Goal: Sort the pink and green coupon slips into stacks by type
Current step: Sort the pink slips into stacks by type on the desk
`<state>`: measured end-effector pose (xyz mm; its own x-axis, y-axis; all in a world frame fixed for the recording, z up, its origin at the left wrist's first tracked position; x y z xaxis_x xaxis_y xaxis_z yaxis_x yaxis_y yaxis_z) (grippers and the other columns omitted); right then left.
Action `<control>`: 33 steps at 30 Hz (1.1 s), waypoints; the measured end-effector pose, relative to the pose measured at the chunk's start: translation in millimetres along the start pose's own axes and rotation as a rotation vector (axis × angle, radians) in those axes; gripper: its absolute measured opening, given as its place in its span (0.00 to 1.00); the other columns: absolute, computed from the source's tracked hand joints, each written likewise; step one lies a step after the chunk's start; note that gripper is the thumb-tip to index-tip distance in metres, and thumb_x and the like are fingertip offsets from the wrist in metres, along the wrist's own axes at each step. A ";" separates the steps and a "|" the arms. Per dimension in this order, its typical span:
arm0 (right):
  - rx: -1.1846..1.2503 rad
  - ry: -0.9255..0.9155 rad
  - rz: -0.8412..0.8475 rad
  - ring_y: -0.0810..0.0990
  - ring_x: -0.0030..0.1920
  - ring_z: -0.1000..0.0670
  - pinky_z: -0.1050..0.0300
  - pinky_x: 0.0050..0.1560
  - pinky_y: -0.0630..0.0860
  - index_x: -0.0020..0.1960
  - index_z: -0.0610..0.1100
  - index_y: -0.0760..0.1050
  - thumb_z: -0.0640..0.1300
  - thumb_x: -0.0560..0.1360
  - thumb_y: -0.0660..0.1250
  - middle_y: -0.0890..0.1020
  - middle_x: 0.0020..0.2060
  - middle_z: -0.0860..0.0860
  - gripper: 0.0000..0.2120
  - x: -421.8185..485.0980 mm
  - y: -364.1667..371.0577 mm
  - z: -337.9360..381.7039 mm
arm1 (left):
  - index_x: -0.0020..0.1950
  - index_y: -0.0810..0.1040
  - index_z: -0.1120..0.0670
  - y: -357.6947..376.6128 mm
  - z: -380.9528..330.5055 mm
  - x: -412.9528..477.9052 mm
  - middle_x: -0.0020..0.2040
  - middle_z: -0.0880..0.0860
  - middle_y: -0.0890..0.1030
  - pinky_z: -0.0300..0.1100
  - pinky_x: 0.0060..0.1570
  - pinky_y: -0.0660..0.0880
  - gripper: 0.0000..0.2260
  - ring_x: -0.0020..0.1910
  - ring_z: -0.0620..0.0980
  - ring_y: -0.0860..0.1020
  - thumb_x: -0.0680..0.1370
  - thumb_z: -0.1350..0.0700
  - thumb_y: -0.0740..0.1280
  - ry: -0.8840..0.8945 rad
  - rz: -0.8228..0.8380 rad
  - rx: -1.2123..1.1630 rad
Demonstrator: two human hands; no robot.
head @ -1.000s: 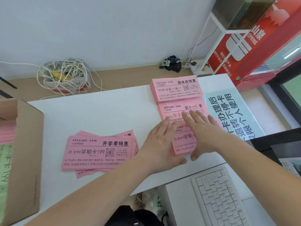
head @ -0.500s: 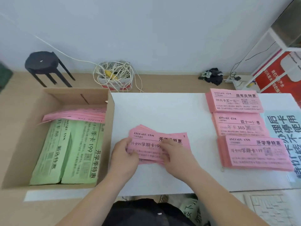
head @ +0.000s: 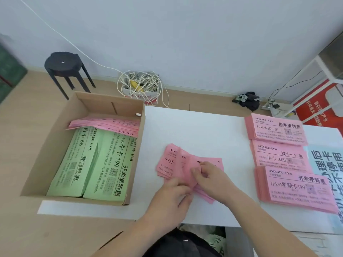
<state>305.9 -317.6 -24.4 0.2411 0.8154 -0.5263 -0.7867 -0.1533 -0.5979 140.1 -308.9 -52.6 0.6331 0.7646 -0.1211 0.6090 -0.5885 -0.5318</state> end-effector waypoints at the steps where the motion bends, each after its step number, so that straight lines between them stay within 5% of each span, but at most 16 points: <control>1: -0.010 -0.015 -0.001 0.77 0.54 0.54 0.60 0.51 0.69 0.38 0.54 0.78 0.56 0.84 0.59 0.76 0.53 0.63 0.18 0.3 3.5 -1.2 | 0.56 0.84 0.47 -4.0 4.0 -0.8 0.59 0.39 0.76 0.37 0.62 0.72 0.09 0.59 0.39 0.75 0.77 0.53 0.67 -0.002 -0.081 0.008; 4: -0.081 -0.016 0.007 0.76 0.59 0.55 0.56 0.60 0.69 0.47 0.50 0.80 0.55 0.85 0.56 0.75 0.61 0.62 0.18 3.7 8.5 -5.6 | 0.57 0.82 0.49 -31.8 23.1 3.4 0.62 0.44 0.73 0.30 0.61 0.63 0.11 0.61 0.41 0.69 0.76 0.60 0.70 -0.122 -0.372 0.079; 7: -0.088 0.023 0.013 0.77 0.54 0.54 0.53 0.59 0.72 0.50 0.43 0.79 0.57 0.85 0.55 0.77 0.57 0.57 0.21 7.3 5.8 -6.8 | 0.61 0.77 0.49 -46.6 35.6 15.0 0.63 0.44 0.73 0.34 0.58 0.68 0.15 0.63 0.44 0.73 0.78 0.64 0.66 -0.363 -0.351 -0.163; 9: -0.085 0.025 0.018 0.78 0.53 0.54 0.53 0.57 0.73 0.50 0.43 0.78 0.59 0.84 0.56 0.77 0.54 0.55 0.22 7.6 3.9 -6.2 | 0.64 0.75 0.48 -46.8 37.1 19.7 0.60 0.45 0.76 0.27 0.47 0.72 0.18 0.57 0.39 0.77 0.79 0.66 0.63 -0.506 -0.336 -0.365; 12: -0.076 0.034 0.015 0.78 0.51 0.53 0.53 0.55 0.73 0.47 0.44 0.77 0.60 0.84 0.56 0.76 0.52 0.55 0.22 7.0 2.6 -6.1 | 0.62 0.75 0.47 -46.3 35.6 19.8 0.57 0.44 0.78 0.24 0.39 0.71 0.19 0.52 0.34 0.77 0.78 0.68 0.63 -0.555 -0.411 -0.515; 21: -0.095 0.006 0.019 0.77 0.52 0.54 0.52 0.57 0.72 0.45 0.46 0.76 0.59 0.84 0.56 0.76 0.52 0.55 0.20 6.3 3.0 -4.5 | 0.58 0.80 0.47 -46.1 40.7 18.2 0.55 0.48 0.81 0.31 0.43 0.74 0.14 0.50 0.45 0.81 0.77 0.64 0.71 -0.501 -0.483 -0.400; 26: -0.091 0.021 0.028 0.77 0.53 0.52 0.52 0.59 0.72 0.45 0.47 0.74 0.55 0.85 0.54 0.76 0.51 0.56 0.18 3.5 1.7 -2.2 | 0.54 0.77 0.43 -47.6 30.0 10.7 0.46 0.46 0.83 0.27 0.39 0.73 0.17 0.42 0.36 0.79 0.78 0.66 0.69 -0.426 -0.478 -0.420; 33: 0.126 0.049 0.005 0.77 0.48 0.54 0.60 0.50 0.72 0.50 0.41 0.76 0.45 0.83 0.51 0.82 0.46 0.55 0.17 -2.8 -7.1 0.2 | 0.58 0.83 0.43 -12.2 4.9 3.4 0.46 0.42 0.78 0.32 0.45 0.72 0.16 0.46 0.45 0.78 0.78 0.62 0.69 -0.030 -0.136 -0.144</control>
<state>310.8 -318.7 -18.5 0.2620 0.7858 -0.5603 -0.8525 -0.0837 -0.5159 132.5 -297.8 -50.7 0.5268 0.8460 -0.0820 0.7516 -0.5087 -0.4199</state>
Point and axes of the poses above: each hand's wrist, its own x-axis towards the middle knuckle, its own y-axis out of the palm, z = x × y, the point moved 5 cm from there along x, towards the middle knuckle
